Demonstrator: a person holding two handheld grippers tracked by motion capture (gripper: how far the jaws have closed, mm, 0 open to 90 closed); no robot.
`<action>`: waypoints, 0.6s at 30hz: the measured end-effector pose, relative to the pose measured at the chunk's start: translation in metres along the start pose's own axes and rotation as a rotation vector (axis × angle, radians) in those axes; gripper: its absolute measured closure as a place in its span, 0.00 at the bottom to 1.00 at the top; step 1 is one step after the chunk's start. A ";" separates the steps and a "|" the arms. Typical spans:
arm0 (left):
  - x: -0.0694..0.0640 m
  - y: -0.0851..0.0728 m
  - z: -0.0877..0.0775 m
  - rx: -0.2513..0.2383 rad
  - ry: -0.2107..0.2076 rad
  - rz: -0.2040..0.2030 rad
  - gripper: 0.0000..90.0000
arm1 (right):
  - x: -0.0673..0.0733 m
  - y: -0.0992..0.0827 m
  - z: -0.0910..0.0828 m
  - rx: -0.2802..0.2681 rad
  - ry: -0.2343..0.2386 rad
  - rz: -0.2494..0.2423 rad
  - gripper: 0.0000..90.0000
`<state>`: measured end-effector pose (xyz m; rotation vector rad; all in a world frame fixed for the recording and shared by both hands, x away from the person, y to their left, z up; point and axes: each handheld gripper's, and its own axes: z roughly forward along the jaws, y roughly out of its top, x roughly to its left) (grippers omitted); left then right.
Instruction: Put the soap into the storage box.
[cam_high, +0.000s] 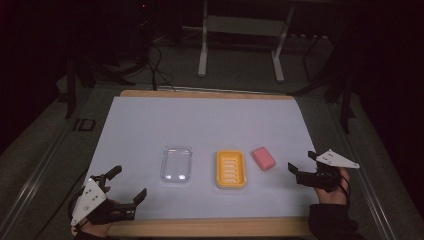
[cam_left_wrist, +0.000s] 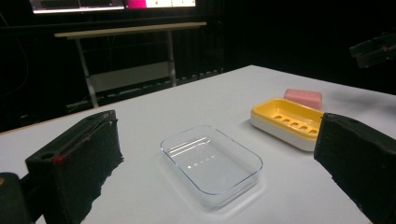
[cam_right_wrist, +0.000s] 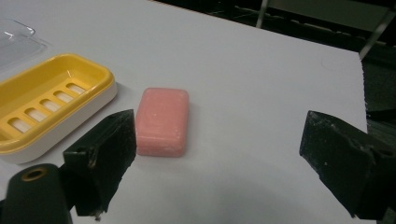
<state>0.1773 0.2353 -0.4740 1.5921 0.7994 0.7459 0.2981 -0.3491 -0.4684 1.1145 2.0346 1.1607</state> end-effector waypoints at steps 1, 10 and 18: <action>-0.001 0.000 0.001 0.000 -0.001 0.005 0.01 | 0.000 0.000 0.000 -0.001 -0.005 -0.001 0.12; -0.002 0.000 0.000 0.004 -0.005 0.012 0.01 | 0.007 -0.001 0.000 -0.057 0.091 -0.066 0.12; -0.002 0.000 0.001 0.008 -0.016 0.012 0.01 | 0.016 -0.002 0.005 -0.069 0.254 -0.146 0.12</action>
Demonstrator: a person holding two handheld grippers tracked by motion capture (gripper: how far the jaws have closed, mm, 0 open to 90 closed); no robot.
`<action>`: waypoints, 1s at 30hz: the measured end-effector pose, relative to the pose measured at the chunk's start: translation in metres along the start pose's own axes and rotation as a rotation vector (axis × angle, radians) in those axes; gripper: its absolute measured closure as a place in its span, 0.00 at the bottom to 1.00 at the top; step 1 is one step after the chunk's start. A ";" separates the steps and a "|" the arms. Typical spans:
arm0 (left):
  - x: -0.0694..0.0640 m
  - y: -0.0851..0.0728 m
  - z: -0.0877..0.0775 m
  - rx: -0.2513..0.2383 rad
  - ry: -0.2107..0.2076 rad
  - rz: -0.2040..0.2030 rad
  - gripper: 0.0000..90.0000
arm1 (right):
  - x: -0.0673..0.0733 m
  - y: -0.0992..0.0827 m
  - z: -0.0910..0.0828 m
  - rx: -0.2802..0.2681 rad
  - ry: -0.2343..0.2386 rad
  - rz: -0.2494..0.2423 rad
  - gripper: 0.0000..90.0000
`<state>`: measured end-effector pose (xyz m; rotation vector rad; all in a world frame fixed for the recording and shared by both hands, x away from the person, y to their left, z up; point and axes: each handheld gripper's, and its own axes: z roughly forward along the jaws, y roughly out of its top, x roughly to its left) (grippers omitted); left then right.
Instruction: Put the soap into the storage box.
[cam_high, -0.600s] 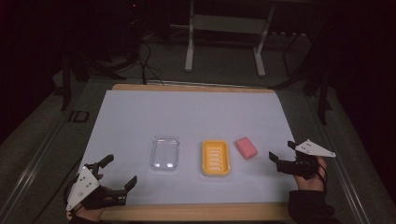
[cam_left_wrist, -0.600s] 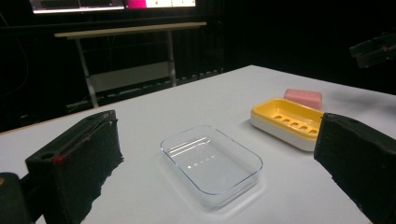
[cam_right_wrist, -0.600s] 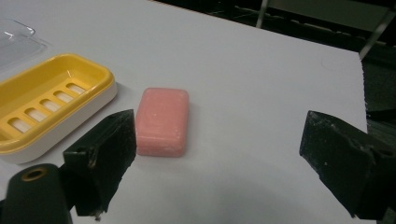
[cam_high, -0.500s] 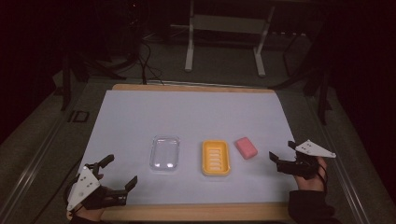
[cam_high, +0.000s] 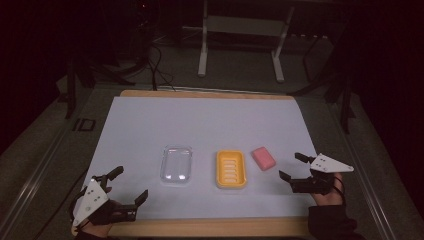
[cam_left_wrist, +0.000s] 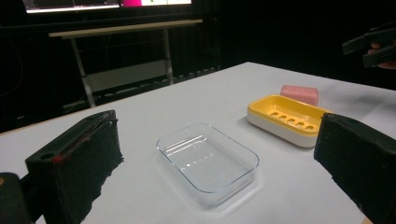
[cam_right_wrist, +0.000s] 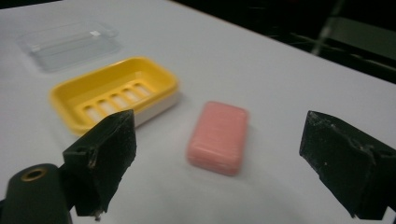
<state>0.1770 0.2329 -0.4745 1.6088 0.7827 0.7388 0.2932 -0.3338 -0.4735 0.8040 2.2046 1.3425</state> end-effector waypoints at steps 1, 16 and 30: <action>0.000 0.000 0.000 0.001 -0.001 0.000 0.01 | 0.002 -0.001 0.001 -0.004 0.025 -0.015 0.12; -0.001 -0.001 0.002 0.018 0.003 0.015 0.01 | 0.004 0.000 0.004 0.020 0.051 -0.051 0.12; -0.002 -0.001 0.002 0.022 0.004 0.020 0.01 | -0.011 -0.005 0.004 0.091 -0.164 0.059 0.12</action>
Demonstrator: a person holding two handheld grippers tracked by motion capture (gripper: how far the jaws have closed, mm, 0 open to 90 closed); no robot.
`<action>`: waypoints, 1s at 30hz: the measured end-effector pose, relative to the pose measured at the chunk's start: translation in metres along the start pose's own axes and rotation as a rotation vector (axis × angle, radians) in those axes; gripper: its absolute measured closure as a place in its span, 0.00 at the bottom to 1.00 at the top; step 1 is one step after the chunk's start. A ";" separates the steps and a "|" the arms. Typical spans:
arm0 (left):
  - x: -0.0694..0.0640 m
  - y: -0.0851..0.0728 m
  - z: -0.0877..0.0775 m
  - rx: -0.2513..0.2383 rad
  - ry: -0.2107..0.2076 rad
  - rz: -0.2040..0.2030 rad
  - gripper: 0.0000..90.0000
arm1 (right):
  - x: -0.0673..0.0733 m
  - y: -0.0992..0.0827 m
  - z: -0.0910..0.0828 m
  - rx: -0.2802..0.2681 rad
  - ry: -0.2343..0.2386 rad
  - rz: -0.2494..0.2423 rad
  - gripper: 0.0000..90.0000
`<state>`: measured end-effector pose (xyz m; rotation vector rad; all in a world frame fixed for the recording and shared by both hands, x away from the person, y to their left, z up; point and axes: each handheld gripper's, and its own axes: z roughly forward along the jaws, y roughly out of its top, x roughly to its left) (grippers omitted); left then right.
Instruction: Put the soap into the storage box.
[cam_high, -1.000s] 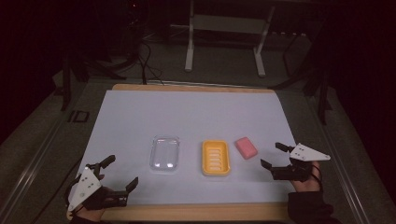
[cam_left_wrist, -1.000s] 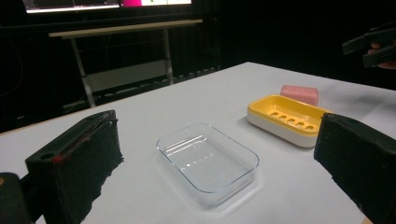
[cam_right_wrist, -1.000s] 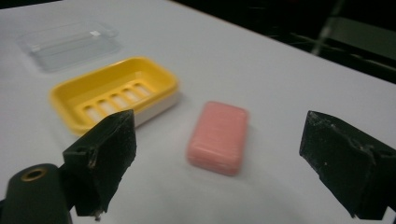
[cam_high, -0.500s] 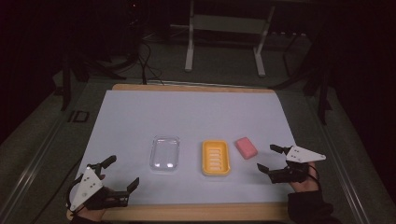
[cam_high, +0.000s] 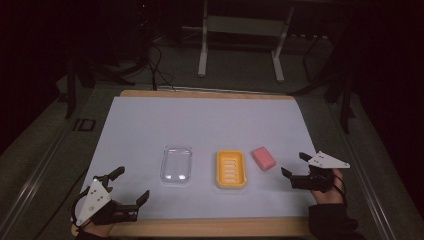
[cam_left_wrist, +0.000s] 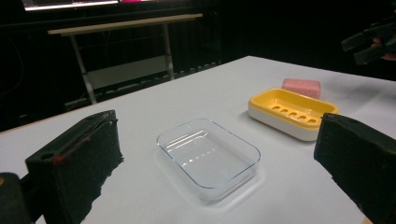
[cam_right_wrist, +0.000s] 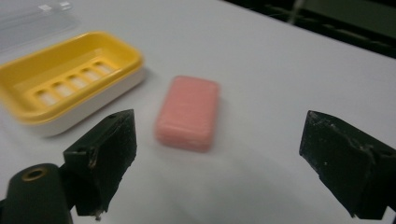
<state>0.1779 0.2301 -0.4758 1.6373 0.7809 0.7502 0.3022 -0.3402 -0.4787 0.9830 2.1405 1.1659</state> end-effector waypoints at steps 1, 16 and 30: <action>0.000 0.000 0.000 0.001 0.000 0.000 0.01 | -0.001 0.000 -0.001 0.000 -0.006 0.009 0.12; -0.001 0.000 0.000 0.008 -0.002 0.002 0.01 | -0.013 0.005 -0.003 0.217 -0.213 0.132 0.12; -0.002 -0.001 0.001 0.019 0.001 0.008 0.01 | -0.035 0.008 -0.008 0.488 -0.215 0.342 0.16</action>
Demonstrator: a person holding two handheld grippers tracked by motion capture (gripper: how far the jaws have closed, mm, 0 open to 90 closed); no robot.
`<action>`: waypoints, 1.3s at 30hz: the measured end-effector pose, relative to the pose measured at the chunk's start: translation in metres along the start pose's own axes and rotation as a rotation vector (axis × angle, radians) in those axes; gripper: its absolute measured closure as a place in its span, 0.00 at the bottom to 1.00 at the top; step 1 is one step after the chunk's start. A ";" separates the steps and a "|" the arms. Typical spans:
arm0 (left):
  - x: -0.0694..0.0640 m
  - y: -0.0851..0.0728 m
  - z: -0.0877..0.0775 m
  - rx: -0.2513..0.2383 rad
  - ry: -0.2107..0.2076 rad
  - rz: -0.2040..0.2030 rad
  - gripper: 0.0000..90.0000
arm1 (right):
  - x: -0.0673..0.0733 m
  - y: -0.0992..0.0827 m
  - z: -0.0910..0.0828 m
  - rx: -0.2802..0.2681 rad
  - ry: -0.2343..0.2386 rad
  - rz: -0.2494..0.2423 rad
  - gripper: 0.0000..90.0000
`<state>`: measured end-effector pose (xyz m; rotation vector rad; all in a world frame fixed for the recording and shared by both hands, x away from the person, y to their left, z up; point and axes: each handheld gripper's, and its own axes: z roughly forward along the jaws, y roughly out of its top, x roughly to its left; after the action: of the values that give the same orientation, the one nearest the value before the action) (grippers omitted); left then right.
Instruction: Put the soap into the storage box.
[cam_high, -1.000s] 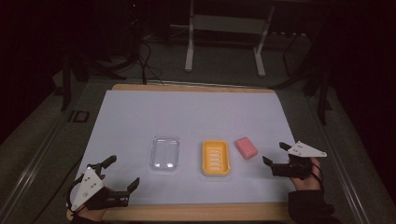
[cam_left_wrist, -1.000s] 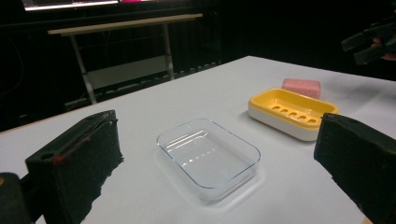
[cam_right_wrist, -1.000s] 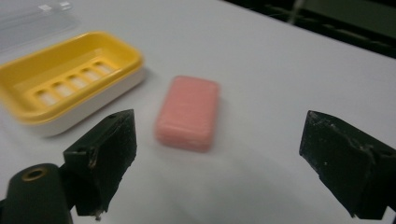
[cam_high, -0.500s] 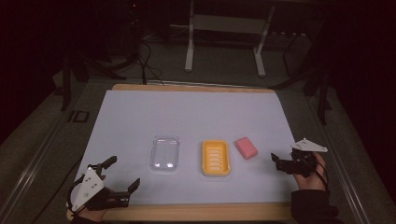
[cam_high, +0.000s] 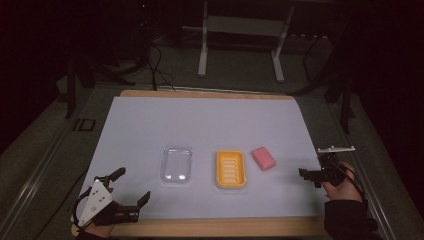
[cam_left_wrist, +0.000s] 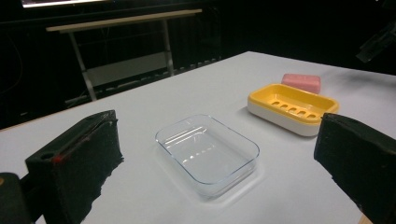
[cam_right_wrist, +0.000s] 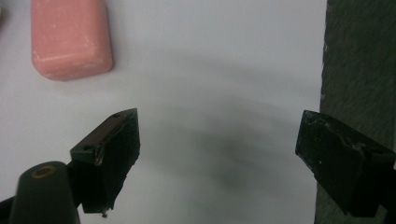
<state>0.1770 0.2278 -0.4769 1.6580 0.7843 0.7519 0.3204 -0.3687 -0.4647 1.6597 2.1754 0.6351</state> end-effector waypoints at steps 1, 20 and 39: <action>0.000 0.000 0.000 0.000 0.000 0.000 0.01 | -0.001 0.001 0.000 0.025 0.008 0.010 0.16; 0.000 0.000 0.000 0.003 0.005 0.004 0.01 | 0.000 0.004 0.002 0.410 0.116 -0.056 0.15; -0.001 0.000 0.000 0.004 0.003 0.003 0.01 | 0.018 0.001 0.008 0.581 0.167 -0.198 0.16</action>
<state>0.1767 0.2270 -0.4770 1.6627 0.7863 0.7558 0.3207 -0.3500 -0.4710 1.6494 2.7901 0.0822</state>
